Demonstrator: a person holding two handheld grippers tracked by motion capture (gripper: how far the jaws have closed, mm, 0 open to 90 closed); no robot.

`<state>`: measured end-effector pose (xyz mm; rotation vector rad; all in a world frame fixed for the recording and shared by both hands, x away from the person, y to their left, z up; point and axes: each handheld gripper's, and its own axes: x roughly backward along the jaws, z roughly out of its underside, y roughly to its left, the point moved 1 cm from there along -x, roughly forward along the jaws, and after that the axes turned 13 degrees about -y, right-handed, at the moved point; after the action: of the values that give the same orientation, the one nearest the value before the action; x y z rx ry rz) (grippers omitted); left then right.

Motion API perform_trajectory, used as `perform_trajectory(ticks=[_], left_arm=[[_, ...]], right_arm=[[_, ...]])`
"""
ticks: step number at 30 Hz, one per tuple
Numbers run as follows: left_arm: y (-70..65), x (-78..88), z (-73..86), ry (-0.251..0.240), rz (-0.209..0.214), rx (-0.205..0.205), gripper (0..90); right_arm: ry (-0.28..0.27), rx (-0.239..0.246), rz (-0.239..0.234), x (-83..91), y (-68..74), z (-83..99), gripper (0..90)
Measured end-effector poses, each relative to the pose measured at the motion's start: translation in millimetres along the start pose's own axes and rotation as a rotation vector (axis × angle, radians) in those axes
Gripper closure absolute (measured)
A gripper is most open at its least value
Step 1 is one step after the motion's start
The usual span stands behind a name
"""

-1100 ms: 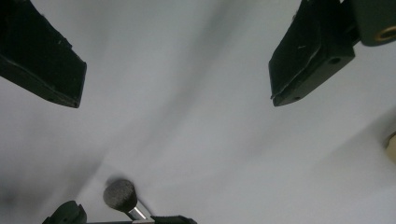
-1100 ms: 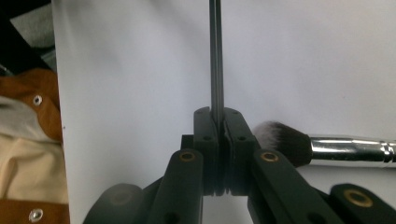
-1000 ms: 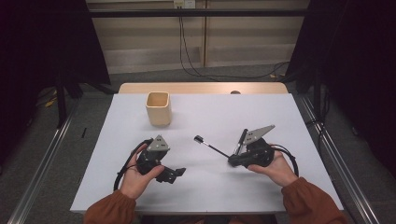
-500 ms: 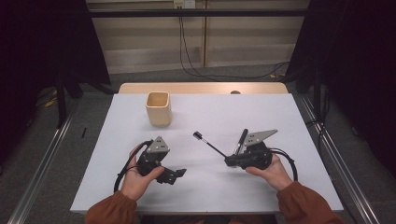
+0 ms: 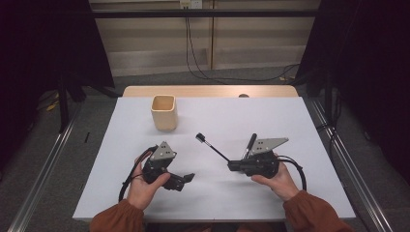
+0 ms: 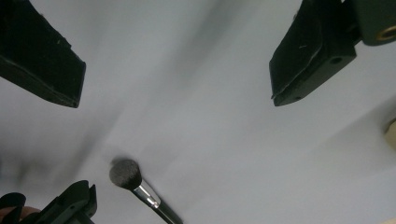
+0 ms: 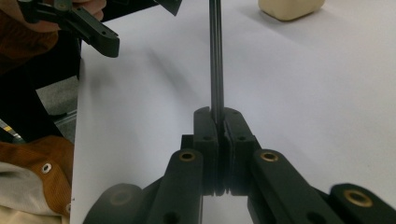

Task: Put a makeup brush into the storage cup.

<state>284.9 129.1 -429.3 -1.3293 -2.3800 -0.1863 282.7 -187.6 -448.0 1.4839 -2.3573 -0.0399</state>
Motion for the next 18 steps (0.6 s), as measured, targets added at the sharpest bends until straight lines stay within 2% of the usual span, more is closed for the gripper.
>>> perform_trajectory(ticks=[4,8,14,18], left_arm=[[-1.9,-0.1,-1.6,-0.033,-0.004,-0.001,3.6],[-3.1,-0.8,-3.8,-0.059,0.007,0.015,3.6],[-5.3,-3.9,-8.9,-0.099,0.004,0.025,3.6],[-8.7,-8.1,-12.7,-0.105,-0.006,0.004,3.4]], right_arm=[[-0.032,-0.001,-0.007,1.0,1.3,-1.3,86.0],[-0.059,0.006,-0.015,1.2,3.7,-2.9,86.0],[-0.053,0.016,-0.026,-0.6,5.7,-3.1,86.0],[-0.066,0.025,-0.031,-0.3,6.1,-4.3,85.9]])
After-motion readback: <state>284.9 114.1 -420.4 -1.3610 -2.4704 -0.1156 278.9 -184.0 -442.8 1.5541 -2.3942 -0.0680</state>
